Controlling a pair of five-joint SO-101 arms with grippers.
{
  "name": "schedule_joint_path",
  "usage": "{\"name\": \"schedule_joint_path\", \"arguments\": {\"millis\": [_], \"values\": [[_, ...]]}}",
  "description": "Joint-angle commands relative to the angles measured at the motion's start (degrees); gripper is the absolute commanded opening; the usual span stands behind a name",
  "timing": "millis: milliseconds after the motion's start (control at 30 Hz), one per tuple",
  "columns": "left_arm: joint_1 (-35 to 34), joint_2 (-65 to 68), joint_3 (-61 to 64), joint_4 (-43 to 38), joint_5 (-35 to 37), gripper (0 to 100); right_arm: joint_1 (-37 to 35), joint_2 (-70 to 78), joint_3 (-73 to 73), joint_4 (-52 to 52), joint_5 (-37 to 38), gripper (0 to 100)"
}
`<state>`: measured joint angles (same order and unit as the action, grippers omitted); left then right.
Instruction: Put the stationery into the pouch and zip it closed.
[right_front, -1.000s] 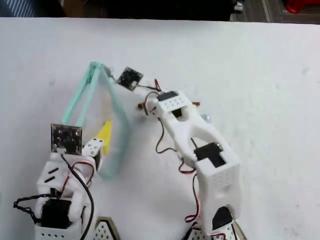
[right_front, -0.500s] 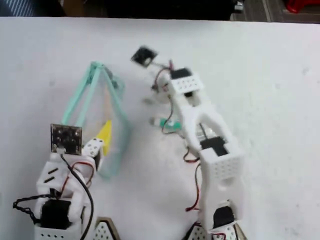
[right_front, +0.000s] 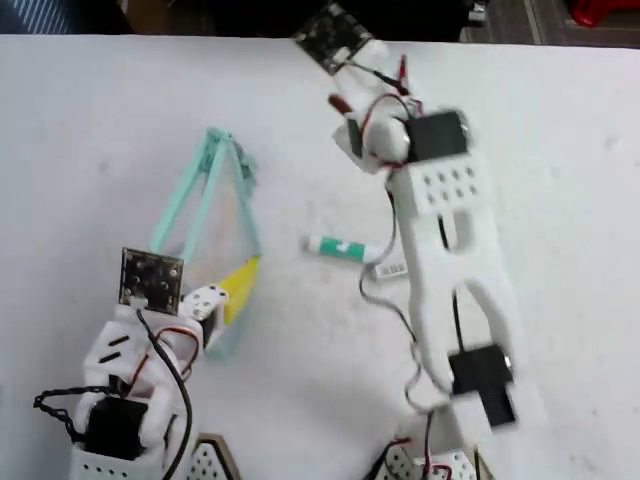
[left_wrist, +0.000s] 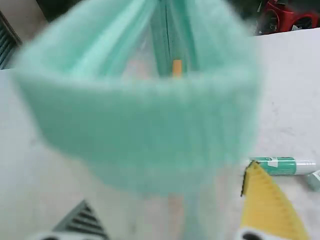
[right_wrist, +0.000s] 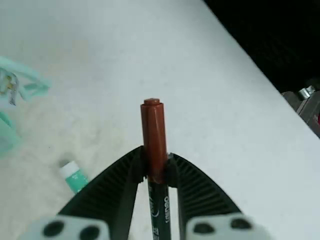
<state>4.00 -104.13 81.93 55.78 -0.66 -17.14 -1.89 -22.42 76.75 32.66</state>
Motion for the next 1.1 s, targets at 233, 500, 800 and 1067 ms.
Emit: {"name": "schedule_joint_path", "arguments": {"millis": [233, 500, 800, 1067], "values": [[4.2, -0.5, -11.1, 11.6, 0.7, 33, -10.8, -27.7, -2.8, 2.2, -18.7, 1.5], [4.7, -0.5, -9.8, 10.4, 0.5, 33, -25.2, -34.8, -1.7, -12.3, -31.6, 1.5], [4.8, -0.5, -9.8, 10.4, 0.5, 33, -25.6, -33.7, 11.5, -24.0, -38.0, 1.5], [4.8, -0.5, -9.7, 9.9, 0.5, 33, -33.7, -33.2, 17.1, -36.8, -37.6, 1.5]]}}
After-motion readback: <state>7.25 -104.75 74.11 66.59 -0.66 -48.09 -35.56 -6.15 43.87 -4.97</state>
